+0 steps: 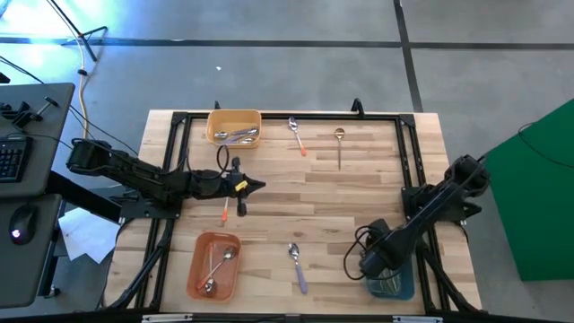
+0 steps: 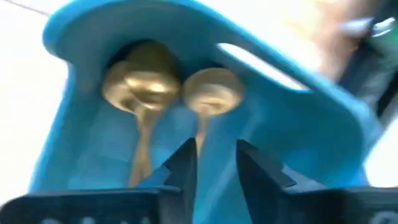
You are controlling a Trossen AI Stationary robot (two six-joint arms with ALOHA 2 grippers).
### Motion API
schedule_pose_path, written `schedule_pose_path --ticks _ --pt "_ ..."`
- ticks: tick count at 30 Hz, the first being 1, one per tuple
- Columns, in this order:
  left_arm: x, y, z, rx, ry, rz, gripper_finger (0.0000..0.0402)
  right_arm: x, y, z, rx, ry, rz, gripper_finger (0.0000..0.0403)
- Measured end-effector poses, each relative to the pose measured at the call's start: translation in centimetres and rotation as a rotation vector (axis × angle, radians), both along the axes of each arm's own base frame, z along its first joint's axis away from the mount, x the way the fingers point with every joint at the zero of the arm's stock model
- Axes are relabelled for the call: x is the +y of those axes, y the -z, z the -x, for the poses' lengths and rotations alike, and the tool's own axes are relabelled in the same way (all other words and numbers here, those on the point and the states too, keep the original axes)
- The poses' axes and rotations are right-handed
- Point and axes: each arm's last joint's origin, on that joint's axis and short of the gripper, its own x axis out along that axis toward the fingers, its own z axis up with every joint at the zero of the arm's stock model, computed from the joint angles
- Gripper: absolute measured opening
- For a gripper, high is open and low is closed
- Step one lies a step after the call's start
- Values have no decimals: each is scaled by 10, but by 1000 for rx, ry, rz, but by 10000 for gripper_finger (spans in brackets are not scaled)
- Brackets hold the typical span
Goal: Sort silverware by color (type)
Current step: Put the orange spoon into the orange bin
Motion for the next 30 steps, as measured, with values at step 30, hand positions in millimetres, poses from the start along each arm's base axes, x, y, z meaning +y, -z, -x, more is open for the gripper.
schedule_pose_path --ticks 30 --pt "-42 -32 40 580 -344 331 17 -201 -37 -115 -1280 -1396 621 1"
